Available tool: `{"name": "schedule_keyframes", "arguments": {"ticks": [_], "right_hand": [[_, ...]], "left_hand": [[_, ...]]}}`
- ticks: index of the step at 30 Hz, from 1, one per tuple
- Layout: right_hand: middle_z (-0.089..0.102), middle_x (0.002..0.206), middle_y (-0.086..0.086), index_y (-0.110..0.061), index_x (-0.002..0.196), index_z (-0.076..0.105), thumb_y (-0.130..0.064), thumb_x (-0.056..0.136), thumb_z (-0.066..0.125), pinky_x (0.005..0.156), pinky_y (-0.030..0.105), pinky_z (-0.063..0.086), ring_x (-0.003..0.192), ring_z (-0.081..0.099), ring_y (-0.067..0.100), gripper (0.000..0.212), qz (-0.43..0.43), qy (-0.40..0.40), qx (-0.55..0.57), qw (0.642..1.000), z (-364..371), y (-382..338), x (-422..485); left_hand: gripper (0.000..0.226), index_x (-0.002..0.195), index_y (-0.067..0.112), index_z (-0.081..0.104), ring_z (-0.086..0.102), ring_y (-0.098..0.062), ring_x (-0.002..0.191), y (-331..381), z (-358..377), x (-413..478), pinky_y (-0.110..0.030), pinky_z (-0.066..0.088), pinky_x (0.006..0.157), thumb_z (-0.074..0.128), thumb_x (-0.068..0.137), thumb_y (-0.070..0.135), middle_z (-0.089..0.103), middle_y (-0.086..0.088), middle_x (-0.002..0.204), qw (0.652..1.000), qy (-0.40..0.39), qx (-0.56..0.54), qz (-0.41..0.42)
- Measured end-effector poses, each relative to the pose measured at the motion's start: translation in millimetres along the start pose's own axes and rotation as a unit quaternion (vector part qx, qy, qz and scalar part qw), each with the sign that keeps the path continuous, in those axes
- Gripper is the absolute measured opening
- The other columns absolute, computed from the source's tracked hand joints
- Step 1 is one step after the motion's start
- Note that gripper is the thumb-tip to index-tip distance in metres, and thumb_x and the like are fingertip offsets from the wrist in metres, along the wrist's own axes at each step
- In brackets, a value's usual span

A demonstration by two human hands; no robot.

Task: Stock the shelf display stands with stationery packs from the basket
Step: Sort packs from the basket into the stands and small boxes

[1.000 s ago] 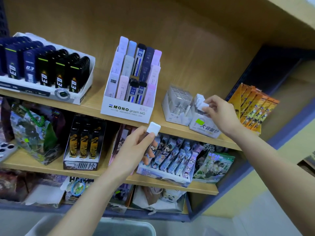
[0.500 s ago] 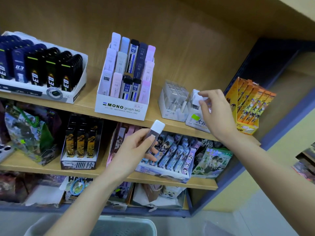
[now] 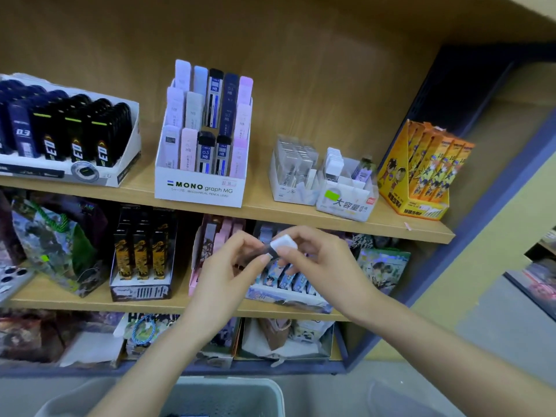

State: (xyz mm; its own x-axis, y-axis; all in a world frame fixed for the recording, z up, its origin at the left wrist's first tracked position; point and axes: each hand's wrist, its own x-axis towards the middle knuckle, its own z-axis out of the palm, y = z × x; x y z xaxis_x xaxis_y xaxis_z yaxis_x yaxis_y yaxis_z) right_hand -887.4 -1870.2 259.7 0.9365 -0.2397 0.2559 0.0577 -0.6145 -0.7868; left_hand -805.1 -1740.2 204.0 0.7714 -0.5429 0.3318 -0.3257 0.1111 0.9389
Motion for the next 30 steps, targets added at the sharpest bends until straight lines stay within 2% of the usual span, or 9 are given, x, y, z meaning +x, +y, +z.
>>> {"name": "schedule_keyframes", "arguments": {"ticks": [3,6,9,11,14,17,21,24,30], "right_hand": [[0.068,0.087,-0.002,-0.025,0.091,0.065,-0.013,0.092,0.058,0.066,0.021,0.054,0.077,0.065,0.01,0.013,-0.026,0.031,0.003,0.999,-16,-3,-4],[0.066,0.085,-0.005,-0.025,0.09,0.06,-0.014,0.092,0.057,0.066,0.019,0.053,0.074,0.065,0.005,0.012,-0.055,0.122,0.016,0.991,-50,-10,5],[0.063,0.086,-0.003,-0.027,0.09,0.053,-0.015,0.092,0.059,0.066,0.026,0.055,0.075,0.065,0.012,0.014,-0.103,0.238,-0.039,0.965,-86,-14,23],[0.062,0.084,-0.001,-0.029,0.087,0.052,-0.016,0.093,0.058,0.061,0.027,0.055,0.074,0.063,0.015,0.016,-0.112,0.269,-0.078,0.953,-101,-12,36],[0.061,0.084,0.006,-0.022,0.089,0.054,-0.019,0.095,0.055,0.054,0.021,0.049,0.071,0.056,0.015,0.006,-0.1,0.258,-0.171,0.946,-112,-1,57],[0.06,0.085,0.002,-0.016,0.096,0.058,-0.022,0.095,0.054,0.07,0.034,0.049,0.076,0.055,0.015,0.007,-0.093,0.224,-0.258,0.935,-115,11,76],[0.056,0.093,0.001,-0.012,0.105,0.065,-0.018,0.095,0.056,0.079,0.033,0.048,0.082,0.055,0.015,0.015,-0.067,0.151,-0.306,0.938,-112,18,94],[0.056,0.094,0.002,-0.01,0.102,0.067,-0.015,0.093,0.058,0.082,0.034,0.048,0.082,0.055,0.016,0.014,-0.046,0.114,-0.308,0.943,-111,22,102],[0.052,0.101,0.0,-0.013,0.101,0.062,-0.014,0.087,0.066,0.083,0.031,0.047,0.084,0.053,0.014,0.014,-0.061,0.157,-0.309,0.936,-109,28,107]], "left_hand": [[0.003,0.09,0.028,0.059,0.058,0.0,0.086,8,-1,10,-0.019,0.047,0.073,0.061,0.088,0.027,0.06,0.015,0.088,0.984,-0.001,0.159,0.076],[0.01,0.1,0.03,0.051,0.048,0.002,0.096,33,4,35,-0.019,0.038,0.082,0.055,0.092,0.025,0.05,0.018,0.098,0.959,0.002,0.243,0.147],[0.016,0.112,0.02,0.053,0.042,-0.005,0.108,59,12,65,-0.02,0.031,0.087,0.049,0.096,0.021,0.047,0.01,0.11,0.933,0.016,0.295,0.206],[0.022,0.117,0.014,0.054,0.041,-0.013,0.113,68,19,86,-0.025,0.031,0.091,0.049,0.096,0.018,0.049,0.002,0.116,0.908,0.022,0.346,0.236],[0.029,0.122,0.01,0.053,0.04,-0.02,0.117,69,28,109,-0.029,0.027,0.094,0.05,0.094,0.015,0.049,-0.005,0.123,0.867,0.008,0.429,0.253],[0.037,0.13,0.011,0.048,0.04,-0.022,0.121,61,33,122,-0.031,0.027,0.097,0.048,0.094,0.017,0.048,-0.007,0.127,0.836,-0.019,0.493,0.241],[0.041,0.135,0.012,0.043,0.039,-0.022,0.121,56,34,124,-0.031,0.028,0.098,0.046,0.095,0.019,0.047,-0.006,0.128,0.828,-0.033,0.512,0.226],[0.04,0.134,0.012,0.044,0.04,-0.022,0.119,54,35,125,-0.031,0.029,0.096,0.046,0.095,0.018,0.047,-0.005,0.126,0.827,-0.031,0.511,0.231],[0.038,0.131,0.01,0.047,0.041,-0.024,0.116,52,34,128,-0.033,0.031,0.094,0.048,0.094,0.017,0.049,-0.008,0.122,0.822,-0.025,0.513,0.244]]}}
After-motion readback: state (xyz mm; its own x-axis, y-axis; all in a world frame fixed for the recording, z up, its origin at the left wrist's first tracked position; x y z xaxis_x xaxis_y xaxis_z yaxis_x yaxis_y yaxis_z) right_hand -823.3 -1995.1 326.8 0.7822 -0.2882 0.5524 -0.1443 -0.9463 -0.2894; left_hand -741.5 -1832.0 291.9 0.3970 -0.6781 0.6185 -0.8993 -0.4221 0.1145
